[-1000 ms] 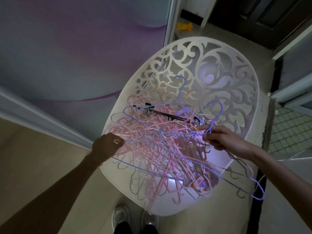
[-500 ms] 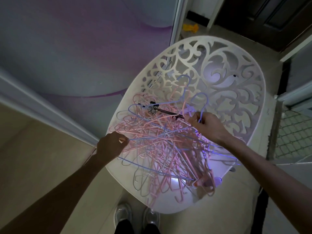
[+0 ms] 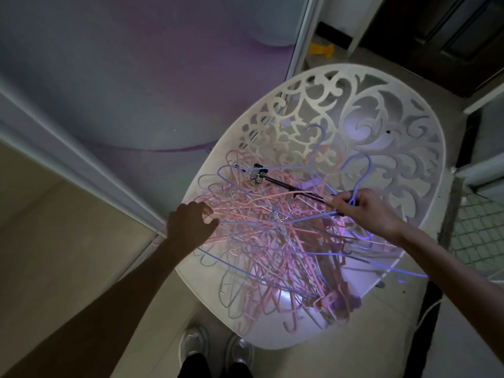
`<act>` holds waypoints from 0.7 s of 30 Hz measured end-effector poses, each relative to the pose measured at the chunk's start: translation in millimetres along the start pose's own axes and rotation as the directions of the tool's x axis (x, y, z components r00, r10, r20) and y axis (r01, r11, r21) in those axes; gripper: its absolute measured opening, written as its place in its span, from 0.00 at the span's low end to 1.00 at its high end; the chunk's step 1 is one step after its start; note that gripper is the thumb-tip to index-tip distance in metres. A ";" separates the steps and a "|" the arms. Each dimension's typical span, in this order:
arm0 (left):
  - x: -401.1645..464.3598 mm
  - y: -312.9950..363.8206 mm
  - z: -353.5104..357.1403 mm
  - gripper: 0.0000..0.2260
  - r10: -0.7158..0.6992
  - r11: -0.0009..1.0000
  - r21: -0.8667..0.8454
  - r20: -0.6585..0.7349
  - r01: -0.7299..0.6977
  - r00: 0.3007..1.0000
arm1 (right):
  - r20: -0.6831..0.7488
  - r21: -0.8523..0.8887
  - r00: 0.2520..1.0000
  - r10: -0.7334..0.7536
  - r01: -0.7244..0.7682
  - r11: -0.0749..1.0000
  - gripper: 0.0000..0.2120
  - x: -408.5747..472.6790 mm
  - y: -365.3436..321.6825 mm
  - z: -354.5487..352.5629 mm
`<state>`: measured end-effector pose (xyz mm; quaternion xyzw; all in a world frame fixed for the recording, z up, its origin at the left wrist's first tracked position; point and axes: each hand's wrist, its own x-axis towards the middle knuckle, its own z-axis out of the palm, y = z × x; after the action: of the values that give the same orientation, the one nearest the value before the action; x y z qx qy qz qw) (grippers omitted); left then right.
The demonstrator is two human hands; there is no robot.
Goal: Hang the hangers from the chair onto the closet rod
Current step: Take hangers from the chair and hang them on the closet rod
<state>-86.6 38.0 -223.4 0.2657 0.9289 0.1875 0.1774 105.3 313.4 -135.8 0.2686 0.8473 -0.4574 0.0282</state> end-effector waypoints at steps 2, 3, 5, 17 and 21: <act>3.2 4.7 3.5 0.11 0.042 0.996 0.076 -0.011 -0.041 0.999 | -0.004 0.008 1.000 -0.007 0.007 1.000 0.19 10.1 -4.0 1.7; 5.2 6.2 5.8 0.11 0.078 0.994 0.081 -0.021 -0.076 0.997 | -0.010 0.010 1.000 -0.001 0.001 1.000 0.17 15.2 -5.7 2.7; 10.2 7.1 11.5 0.11 0.108 0.994 0.027 -0.124 -0.105 0.986 | -0.019 0.019 1.000 0.007 -0.007 1.000 0.13 20.7 -9.8 1.8; 45.9 33.6 -3.6 0.12 0.193 0.938 0.246 0.210 -0.243 0.958 | 0.005 -0.167 0.999 -0.044 0.044 0.985 0.12 29.9 -28.1 -15.4; 38.9 28.6 13.6 0.11 0.053 0.997 0.054 0.032 -0.055 0.998 | -0.076 -0.376 0.990 -0.121 0.084 0.923 0.15 37.6 -48.9 -13.1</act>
<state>-99.6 85.8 -231.5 0.2983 0.9233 0.1626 0.1791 52.2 318.6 -102.1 0.2358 0.9317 -0.2759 0.0130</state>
